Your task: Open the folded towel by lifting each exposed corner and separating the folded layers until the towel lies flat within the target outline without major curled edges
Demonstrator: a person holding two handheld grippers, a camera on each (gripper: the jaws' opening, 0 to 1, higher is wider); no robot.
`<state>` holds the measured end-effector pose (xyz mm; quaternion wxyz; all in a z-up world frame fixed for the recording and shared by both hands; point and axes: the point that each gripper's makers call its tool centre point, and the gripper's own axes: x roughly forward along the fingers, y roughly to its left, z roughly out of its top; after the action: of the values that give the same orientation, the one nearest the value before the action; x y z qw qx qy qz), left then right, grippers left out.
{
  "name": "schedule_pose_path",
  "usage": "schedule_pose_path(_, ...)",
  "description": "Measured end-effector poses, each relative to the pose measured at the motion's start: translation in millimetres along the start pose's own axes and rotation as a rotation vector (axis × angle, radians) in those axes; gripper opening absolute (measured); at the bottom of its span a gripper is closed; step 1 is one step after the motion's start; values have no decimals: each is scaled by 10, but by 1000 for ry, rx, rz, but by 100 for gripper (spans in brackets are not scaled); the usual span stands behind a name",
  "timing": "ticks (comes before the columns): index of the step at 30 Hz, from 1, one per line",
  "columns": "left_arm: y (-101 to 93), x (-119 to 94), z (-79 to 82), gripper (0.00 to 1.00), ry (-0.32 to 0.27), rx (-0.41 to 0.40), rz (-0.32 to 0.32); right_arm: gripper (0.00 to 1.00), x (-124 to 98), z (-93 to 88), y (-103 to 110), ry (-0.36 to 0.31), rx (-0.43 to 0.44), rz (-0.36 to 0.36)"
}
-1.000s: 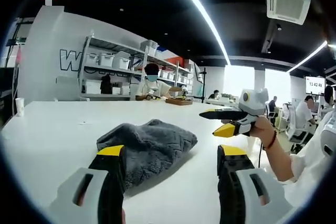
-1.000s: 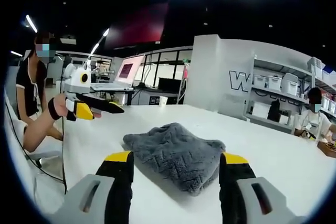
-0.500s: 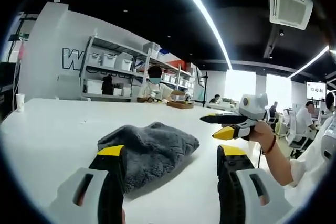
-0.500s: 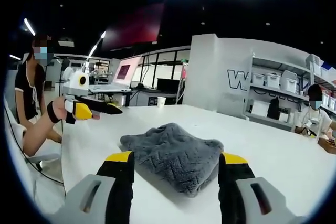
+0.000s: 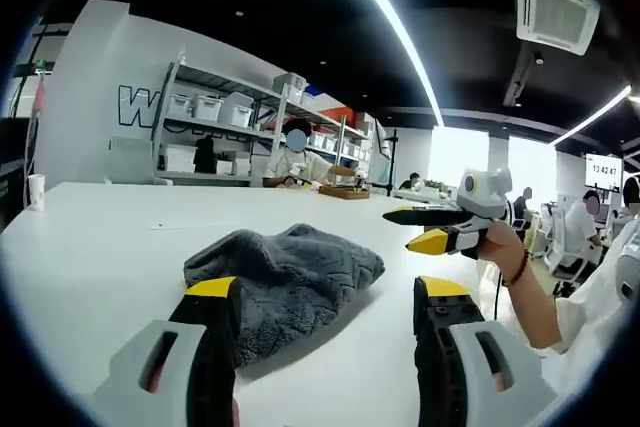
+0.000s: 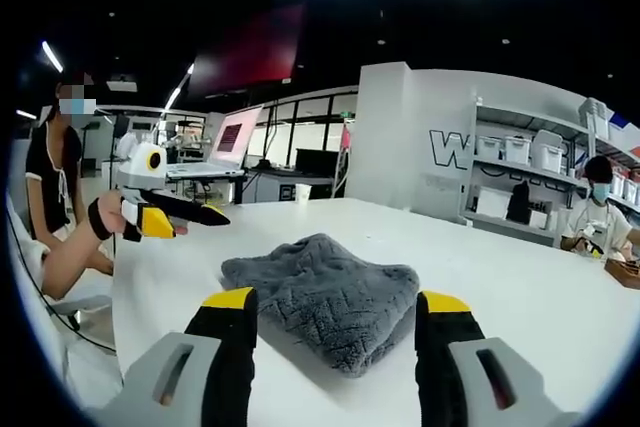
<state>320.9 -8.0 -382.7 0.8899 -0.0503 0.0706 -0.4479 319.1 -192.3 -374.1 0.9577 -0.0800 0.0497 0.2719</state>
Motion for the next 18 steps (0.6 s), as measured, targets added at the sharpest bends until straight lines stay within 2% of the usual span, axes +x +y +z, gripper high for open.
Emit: schedule_pose_path(18,80,44,-37,70,30,-4,13,61,70,-85,-107,27,25,-13)
